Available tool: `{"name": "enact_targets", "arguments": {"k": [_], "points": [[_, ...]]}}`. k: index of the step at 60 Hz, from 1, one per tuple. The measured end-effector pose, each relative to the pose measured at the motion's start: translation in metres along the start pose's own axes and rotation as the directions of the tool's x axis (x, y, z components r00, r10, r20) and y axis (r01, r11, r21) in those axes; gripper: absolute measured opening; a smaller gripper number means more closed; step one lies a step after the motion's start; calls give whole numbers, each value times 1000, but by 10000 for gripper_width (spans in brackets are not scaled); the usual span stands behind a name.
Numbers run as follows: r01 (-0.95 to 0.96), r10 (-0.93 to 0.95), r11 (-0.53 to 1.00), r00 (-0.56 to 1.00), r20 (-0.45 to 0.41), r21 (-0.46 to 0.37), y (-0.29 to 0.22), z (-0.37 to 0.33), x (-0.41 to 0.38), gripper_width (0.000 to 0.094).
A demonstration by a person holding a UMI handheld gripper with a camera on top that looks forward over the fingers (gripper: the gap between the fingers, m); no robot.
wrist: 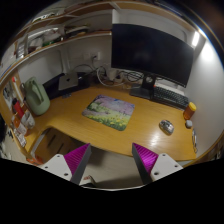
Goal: Arrange mouse
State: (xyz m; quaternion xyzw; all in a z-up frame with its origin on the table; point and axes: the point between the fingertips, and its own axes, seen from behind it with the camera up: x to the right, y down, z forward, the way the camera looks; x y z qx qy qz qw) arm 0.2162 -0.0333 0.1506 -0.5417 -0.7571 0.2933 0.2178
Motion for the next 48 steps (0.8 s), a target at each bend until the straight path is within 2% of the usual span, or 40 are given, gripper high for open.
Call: {"name": "enact_targets", "arguments": {"k": [25, 48], "points": [[-159, 169, 985, 964, -205, 68, 24, 16, 133, 857], [-175, 212, 973, 935, -285, 151, 51, 30, 236, 855]]}}
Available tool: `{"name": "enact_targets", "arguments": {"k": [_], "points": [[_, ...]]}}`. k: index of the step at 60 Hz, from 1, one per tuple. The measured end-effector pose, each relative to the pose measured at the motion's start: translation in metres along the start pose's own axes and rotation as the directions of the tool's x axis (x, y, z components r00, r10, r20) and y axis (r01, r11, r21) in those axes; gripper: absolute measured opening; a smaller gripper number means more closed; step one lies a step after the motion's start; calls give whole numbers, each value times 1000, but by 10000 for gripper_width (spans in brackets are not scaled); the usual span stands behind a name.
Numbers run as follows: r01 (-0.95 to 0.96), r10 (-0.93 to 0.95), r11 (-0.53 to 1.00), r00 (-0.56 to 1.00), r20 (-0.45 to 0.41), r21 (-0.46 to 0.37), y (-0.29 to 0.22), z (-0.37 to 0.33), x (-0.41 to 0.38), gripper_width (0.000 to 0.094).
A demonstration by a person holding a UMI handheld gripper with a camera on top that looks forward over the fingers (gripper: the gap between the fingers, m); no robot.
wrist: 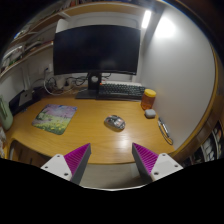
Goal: Arrange mouse
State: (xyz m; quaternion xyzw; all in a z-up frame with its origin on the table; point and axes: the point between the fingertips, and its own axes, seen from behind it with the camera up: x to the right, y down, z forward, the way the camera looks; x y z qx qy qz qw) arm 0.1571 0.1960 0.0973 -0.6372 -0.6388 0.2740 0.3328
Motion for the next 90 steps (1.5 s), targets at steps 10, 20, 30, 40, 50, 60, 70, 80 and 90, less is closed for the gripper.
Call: {"name": "enact_targets", "arguments": {"k": [10, 20, 30, 40, 50, 60, 70, 80, 90], "points": [[-9, 8, 997, 1000, 10, 74, -8, 31, 24, 856], [-3, 1, 996, 1000, 19, 95, -10, 74, 33, 855], [-11, 8, 995, 1000, 27, 101, -12, 118, 35, 856], [24, -28, 994, 999, 35, 105, -20, 157, 35, 857], [27, -31, 996, 999, 43, 86, -29, 190, 38, 855], [31, -34, 997, 998, 44, 74, -40, 215, 42, 860], [34, -35, 998, 999, 21, 55, -56, 238, 50, 862], [3, -4, 999, 1000, 6, 39, -63, 254, 53, 862], [-30, 29, 999, 999, 24, 42, -63, 258, 42, 467]]}}
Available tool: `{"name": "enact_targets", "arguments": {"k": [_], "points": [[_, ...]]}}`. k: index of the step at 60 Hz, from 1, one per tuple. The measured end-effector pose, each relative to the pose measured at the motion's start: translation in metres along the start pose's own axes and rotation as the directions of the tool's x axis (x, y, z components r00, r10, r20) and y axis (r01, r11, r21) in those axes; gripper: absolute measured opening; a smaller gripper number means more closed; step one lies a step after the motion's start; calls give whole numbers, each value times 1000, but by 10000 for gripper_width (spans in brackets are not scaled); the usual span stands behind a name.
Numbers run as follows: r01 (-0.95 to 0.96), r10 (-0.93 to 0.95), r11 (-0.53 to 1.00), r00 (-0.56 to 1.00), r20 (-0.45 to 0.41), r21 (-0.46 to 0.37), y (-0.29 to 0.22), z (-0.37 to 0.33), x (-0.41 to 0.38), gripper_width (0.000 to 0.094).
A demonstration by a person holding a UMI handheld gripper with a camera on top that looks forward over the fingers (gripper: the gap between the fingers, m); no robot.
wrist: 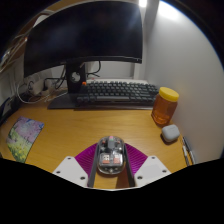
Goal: Arrange mouse
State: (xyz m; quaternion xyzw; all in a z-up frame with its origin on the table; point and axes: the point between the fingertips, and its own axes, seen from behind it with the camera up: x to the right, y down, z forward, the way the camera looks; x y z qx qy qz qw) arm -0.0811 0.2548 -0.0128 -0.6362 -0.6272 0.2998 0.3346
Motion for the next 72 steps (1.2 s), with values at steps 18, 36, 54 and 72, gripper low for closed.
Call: {"name": "enact_targets", "arguments": {"k": [18, 36, 54, 72], "points": [[-14, 14, 1000, 997, -76, 9, -10, -2, 3, 325], [-46, 48, 990, 999, -10, 134, -124, -69, -78, 325], [-59, 42, 992, 988, 148, 113, -132, -78, -287, 324], [41, -38, 999, 994, 105, -22, -20, -28, -380, 336]]}}
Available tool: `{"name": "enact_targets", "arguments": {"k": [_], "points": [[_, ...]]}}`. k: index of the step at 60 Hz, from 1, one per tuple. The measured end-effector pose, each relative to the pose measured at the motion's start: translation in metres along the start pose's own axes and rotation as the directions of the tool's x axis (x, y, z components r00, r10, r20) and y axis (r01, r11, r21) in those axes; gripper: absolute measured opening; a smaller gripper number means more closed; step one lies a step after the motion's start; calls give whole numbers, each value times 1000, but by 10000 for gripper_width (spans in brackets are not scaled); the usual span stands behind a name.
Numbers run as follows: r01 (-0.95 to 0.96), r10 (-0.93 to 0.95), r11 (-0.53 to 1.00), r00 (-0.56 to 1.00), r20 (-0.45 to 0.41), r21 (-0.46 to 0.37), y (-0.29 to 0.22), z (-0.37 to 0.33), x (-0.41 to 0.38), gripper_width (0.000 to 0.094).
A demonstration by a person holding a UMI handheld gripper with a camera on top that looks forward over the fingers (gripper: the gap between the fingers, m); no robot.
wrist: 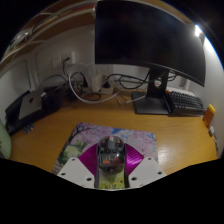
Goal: Arrange mouse
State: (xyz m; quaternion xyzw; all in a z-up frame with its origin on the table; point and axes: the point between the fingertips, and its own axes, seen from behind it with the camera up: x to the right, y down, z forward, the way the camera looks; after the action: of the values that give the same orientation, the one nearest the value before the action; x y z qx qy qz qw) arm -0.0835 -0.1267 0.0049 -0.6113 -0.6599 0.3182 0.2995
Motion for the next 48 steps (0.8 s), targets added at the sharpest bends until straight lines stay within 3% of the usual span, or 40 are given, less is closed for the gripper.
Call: {"name": "enact_targets", "arguments": {"k": [14, 15, 19, 22, 32, 48], "points": [[-9, 8, 1000, 1000, -28, -18, 15, 8, 0, 489], [-14, 13, 1000, 1000, -23, -25, 15, 7, -1, 532], [-34, 33, 998, 999, -29, -48, 13, -1, 3, 876], [-52, 50, 997, 998, -38, -63, 11, -15, 7, 831], [-87, 84, 992, 996, -36, -96, -9, -102, 12, 862], [-71, 68, 995, 996, -55, -66, -34, -228, 28, 863]]}}
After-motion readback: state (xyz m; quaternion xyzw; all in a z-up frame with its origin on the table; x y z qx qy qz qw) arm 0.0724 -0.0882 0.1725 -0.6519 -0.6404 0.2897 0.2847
